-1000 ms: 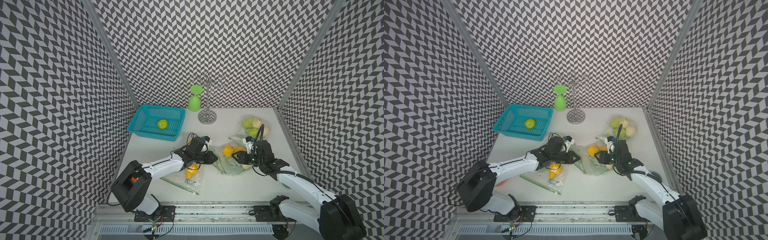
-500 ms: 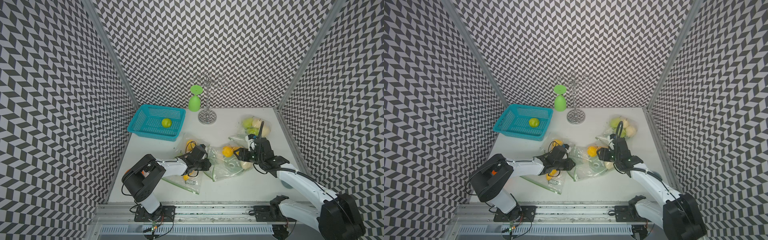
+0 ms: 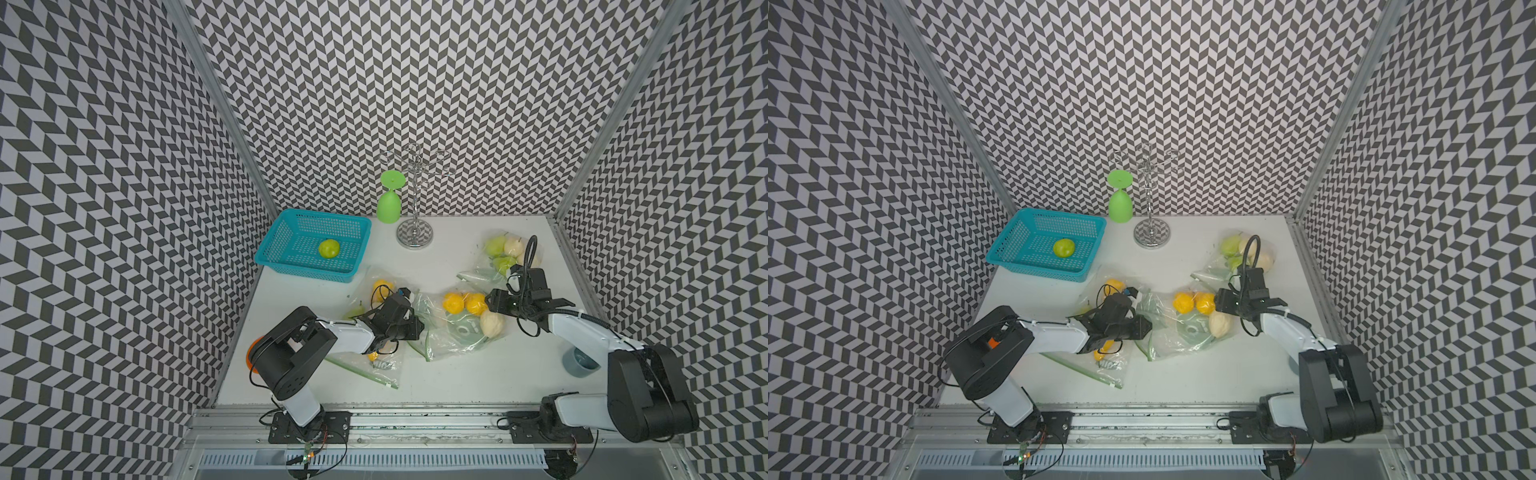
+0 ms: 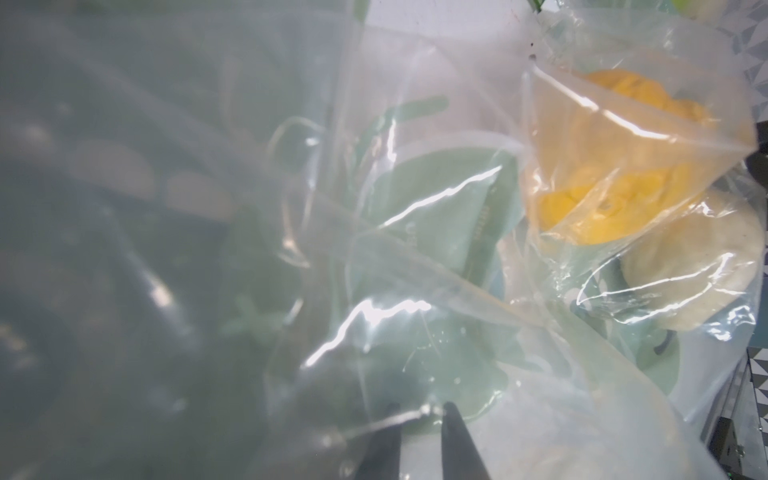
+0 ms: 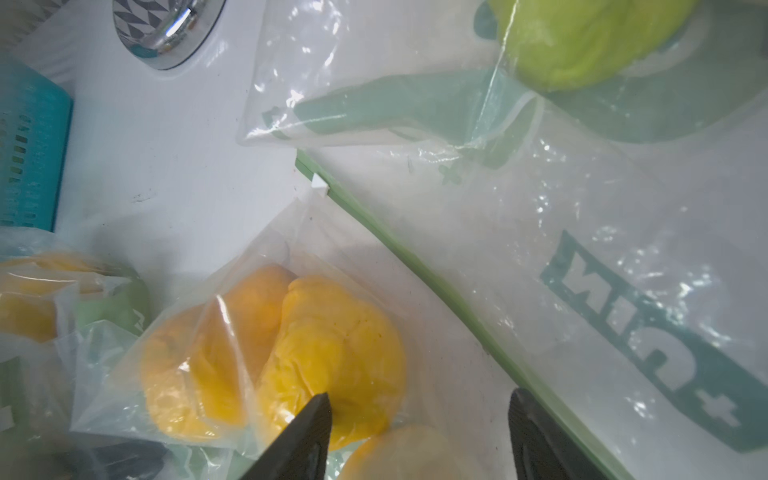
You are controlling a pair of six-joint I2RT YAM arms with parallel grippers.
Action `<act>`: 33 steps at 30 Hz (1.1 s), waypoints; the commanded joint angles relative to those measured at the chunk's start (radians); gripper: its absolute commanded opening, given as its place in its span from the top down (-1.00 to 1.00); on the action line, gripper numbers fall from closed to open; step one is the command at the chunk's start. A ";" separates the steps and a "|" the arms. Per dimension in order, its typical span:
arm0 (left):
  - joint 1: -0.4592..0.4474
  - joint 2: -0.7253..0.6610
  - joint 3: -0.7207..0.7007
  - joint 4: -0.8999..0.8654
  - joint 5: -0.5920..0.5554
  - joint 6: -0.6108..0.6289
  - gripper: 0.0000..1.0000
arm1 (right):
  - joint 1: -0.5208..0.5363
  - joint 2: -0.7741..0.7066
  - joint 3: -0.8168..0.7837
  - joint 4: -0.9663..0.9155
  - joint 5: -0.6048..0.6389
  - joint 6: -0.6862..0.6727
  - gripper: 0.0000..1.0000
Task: Open the zip-top bag and take out the pear
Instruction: Pick up the pear from the zipper food storage bag.
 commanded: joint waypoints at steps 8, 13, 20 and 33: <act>-0.001 0.028 -0.032 0.018 0.015 -0.003 0.60 | -0.005 0.021 -0.106 0.185 -0.269 -0.043 0.36; -0.002 0.034 -0.049 0.041 0.026 -0.005 0.61 | -0.002 -0.064 -0.161 0.194 -0.325 -0.023 0.90; -0.003 0.055 -0.064 0.070 0.039 -0.006 0.61 | 0.002 -0.289 -0.091 0.050 -0.303 0.000 1.00; -0.005 0.125 -0.110 0.184 0.066 -0.039 0.62 | 0.003 -0.417 0.032 -0.113 -0.411 0.060 1.00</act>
